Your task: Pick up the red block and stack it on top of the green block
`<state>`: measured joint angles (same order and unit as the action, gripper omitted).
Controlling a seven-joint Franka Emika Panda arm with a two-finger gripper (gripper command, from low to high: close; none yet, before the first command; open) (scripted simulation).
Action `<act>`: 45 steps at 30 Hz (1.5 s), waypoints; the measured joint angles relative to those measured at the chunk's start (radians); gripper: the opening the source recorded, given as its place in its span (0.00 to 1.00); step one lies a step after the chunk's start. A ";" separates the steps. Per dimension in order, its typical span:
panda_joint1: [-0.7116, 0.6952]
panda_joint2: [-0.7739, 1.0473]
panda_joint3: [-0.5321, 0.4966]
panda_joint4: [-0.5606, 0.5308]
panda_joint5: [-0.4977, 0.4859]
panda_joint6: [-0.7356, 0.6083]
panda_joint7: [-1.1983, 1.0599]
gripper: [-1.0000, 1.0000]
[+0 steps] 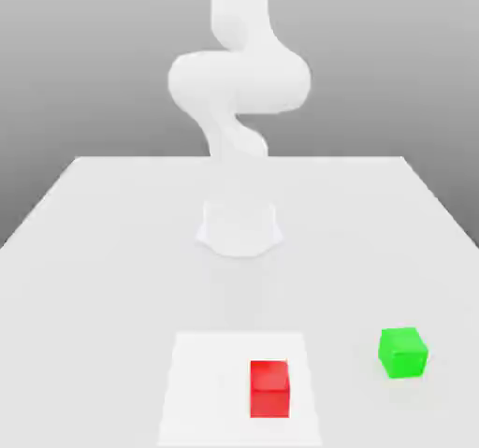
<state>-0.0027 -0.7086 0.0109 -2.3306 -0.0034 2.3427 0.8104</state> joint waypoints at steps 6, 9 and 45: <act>-0.004 0.224 0.024 -0.075 -0.010 0.105 0.027 0.50; -0.007 0.333 0.037 -0.111 -0.014 0.155 0.039 0.50; 0.142 0.778 0.177 -0.291 -0.015 0.349 -0.017 0.00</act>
<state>0.1389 0.0698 0.1879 -2.6220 -0.0182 2.6916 0.7934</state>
